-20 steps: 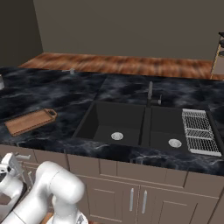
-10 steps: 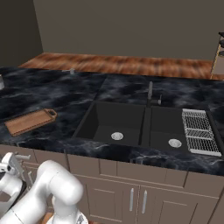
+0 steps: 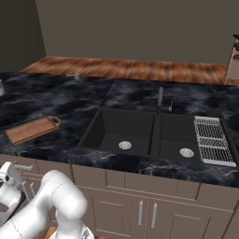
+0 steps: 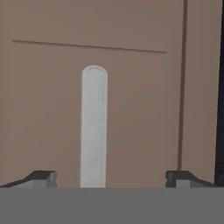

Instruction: Open the drawer on the left and place the cutting tools on the cutting board.

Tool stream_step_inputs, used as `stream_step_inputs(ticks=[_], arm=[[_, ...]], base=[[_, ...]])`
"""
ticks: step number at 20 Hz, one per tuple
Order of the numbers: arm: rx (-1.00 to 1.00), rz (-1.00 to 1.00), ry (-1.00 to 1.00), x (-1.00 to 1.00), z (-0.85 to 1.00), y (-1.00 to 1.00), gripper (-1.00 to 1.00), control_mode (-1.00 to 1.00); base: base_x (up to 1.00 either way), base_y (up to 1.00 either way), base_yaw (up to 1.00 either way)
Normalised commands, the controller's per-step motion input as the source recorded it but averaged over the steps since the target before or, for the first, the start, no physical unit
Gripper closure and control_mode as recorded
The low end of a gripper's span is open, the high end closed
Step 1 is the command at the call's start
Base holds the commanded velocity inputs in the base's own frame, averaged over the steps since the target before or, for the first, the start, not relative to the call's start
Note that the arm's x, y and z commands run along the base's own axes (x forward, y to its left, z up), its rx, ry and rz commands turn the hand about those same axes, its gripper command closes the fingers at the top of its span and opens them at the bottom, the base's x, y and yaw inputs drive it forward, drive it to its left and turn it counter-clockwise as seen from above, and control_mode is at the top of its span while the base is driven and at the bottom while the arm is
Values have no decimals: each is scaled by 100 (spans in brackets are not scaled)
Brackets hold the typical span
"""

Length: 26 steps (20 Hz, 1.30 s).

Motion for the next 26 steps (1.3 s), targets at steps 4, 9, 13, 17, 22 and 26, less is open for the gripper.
stream_step_inputs(ticks=[4, 9, 13, 17, 22, 26], arm=[[0, 0, 0, 12, -20, 6, -100, -100], [0, 0, 0, 9, -26, 4, -100, -100], [0, 0, 0, 9, -35, 2, -100, -100], [0, 0, -3, 14, -36, 1, -100, -100], [0, 0, -7, 25, -19, 0, -100, -100], [0, 0, -8, 41, -18, 2, -100, -100]], base=[[0, 0, 0], [0, 0, 0], [0, 0, 0], [0, 0, 0], [0, 0, 0], [0, 0, 0]])
